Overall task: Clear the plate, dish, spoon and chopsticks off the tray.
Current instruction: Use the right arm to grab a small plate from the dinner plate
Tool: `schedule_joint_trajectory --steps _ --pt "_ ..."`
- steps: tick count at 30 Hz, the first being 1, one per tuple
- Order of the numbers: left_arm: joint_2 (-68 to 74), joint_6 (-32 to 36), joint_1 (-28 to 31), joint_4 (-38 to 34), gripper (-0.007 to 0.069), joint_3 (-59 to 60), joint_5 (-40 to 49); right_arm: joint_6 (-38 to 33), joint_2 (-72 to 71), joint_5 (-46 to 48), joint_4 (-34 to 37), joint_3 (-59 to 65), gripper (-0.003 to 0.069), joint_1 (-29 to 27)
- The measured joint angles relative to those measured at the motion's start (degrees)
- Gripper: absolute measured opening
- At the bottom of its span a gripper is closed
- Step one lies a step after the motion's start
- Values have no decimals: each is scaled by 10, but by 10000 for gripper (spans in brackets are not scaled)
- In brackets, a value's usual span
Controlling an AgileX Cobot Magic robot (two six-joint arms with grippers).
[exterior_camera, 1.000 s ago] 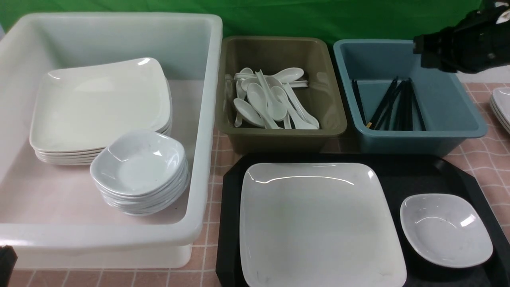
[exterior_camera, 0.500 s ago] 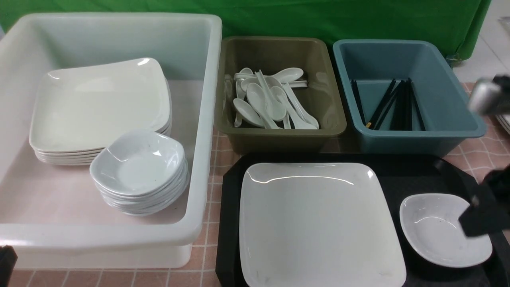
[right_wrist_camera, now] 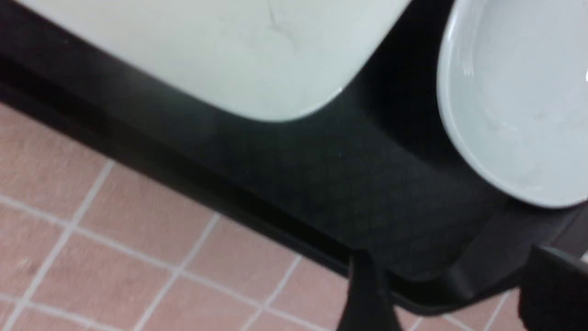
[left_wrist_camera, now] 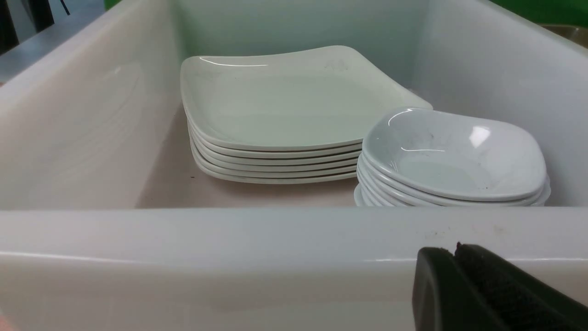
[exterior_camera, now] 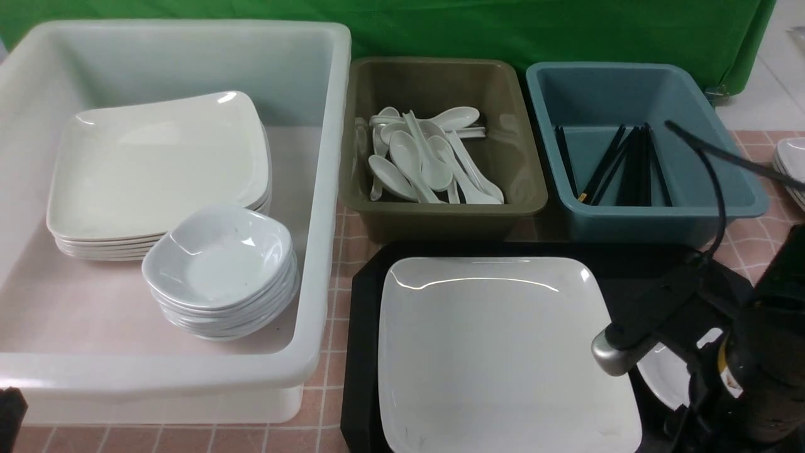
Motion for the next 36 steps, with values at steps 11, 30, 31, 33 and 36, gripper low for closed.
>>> schedule_joint_trajectory --steps 11,30,31,33,36 --pt "0 0 0 0 21 0 0 38 115 -36 -113 0 552 1" --pt "0 1 0 0 21 0 0 60 176 -81 -164 0 453 -53" --pt "0 1 0 0 21 0 0 61 176 -80 -164 0 398 -55" --pt "0 1 0 0 21 0 0 59 176 -82 -167 0 286 -56" --pt "0 1 0 0 21 0 0 51 170 -85 -178 -4 174 -55"
